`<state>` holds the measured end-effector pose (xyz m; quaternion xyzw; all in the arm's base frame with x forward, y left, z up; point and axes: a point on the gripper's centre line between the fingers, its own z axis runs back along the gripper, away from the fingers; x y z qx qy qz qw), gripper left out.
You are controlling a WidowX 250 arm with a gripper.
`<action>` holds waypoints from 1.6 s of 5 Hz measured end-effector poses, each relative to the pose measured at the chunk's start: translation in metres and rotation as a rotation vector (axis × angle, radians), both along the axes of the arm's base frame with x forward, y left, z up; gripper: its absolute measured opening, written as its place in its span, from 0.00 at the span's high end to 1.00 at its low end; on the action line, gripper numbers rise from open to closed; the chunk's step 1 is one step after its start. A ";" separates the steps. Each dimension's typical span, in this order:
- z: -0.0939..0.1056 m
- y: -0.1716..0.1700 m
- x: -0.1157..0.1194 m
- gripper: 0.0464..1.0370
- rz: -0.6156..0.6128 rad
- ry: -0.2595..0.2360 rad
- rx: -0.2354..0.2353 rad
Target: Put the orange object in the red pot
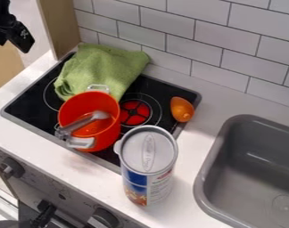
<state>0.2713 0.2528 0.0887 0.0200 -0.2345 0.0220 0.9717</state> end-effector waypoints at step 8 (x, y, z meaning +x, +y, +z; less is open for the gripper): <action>0.014 -0.172 -0.015 0.04 0.033 -0.004 -0.144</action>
